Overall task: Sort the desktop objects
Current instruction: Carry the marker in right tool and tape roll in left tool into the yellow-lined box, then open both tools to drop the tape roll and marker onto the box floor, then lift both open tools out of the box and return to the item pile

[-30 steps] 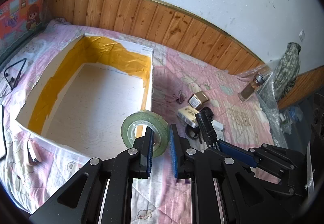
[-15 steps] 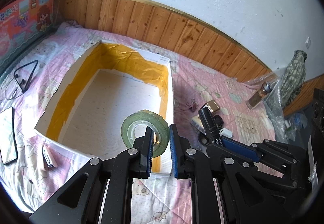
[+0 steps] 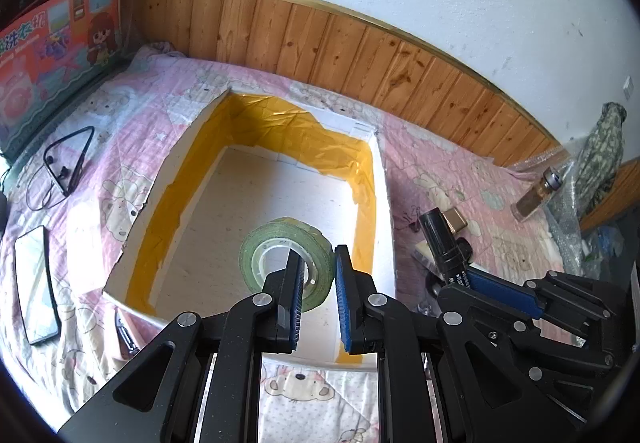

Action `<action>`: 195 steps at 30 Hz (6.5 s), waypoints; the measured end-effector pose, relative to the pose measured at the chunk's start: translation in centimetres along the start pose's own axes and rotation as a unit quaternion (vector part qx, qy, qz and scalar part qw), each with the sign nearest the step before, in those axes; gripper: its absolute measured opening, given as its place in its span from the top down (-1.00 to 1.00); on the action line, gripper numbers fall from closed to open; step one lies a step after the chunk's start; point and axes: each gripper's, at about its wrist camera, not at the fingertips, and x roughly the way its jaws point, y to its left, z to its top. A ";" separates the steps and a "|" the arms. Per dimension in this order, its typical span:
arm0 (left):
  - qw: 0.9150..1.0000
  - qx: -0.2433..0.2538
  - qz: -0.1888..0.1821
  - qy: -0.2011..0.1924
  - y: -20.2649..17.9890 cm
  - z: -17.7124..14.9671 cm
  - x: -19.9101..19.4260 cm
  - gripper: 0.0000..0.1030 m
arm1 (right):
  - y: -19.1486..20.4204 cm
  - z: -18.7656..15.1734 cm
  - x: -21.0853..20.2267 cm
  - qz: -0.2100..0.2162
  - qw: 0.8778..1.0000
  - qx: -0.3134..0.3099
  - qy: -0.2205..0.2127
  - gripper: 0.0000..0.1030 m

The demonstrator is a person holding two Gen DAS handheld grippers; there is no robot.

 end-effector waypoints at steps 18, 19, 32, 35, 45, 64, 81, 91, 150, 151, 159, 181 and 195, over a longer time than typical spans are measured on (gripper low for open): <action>0.999 -0.017 0.013 0.034 2.6 3.4 3.6 0.70 | 0.4 4.1 3.8 0.018 1.000 -0.008 0.017 0.72; 0.999 -0.018 0.013 0.036 2.6 3.6 3.9 0.70 | 0.4 4.3 4.0 0.019 1.000 -0.008 0.019 0.72; 0.997 -0.041 0.017 0.062 3.9 6.1 7.2 0.70 | -0.4 6.6 7.1 0.024 0.999 -0.004 0.038 0.72; 0.996 -0.045 0.019 0.069 4.2 6.5 8.0 0.70 | -0.6 7.1 7.8 0.025 0.999 -0.002 0.042 0.72; 0.994 -0.057 0.026 0.093 5.0 7.6 10.8 0.70 | -1.7 8.6 10.4 0.028 0.998 0.011 0.058 0.72; 0.985 -0.044 0.060 0.156 6.1 8.3 16.6 0.70 | -5.1 10.5 15.7 0.034 0.992 0.071 0.101 0.72; 0.977 -0.036 0.068 0.199 6.8 8.5 20.5 0.70 | -7.4 11.6 20.6 0.002 0.983 0.097 0.157 0.72; 0.976 -0.027 0.060 0.207 6.6 8.2 21.0 0.58 | -7.7 11.8 22.9 -0.029 0.979 0.083 0.183 0.72; 0.994 0.002 0.025 0.111 2.7 1.6 5.6 -0.06 | 0.1 3.9 9.5 -0.017 0.986 -0.045 0.159 0.14; 0.994 0.000 0.024 0.109 2.7 1.4 5.3 -0.06 | 0.4 3.7 9.3 -0.021 0.986 -0.053 0.158 0.14; 0.996 -0.014 0.015 0.090 2.7 -0.4 3.1 -0.06 | 1.6 2.2 7.7 -0.037 0.985 -0.094 0.143 0.10; 0.999 -0.002 -0.034 0.040 0.0 -4.4 -1.1 -0.05 | 1.5 -1.9 2.8 -0.044 0.991 -0.107 0.066 0.03; 0.994 0.067 -0.086 0.032 -5.3 -6.8 -1.8 -0.05 | -2.5 -6.2 -0.3 -0.041 0.997 -0.069 0.000 0.02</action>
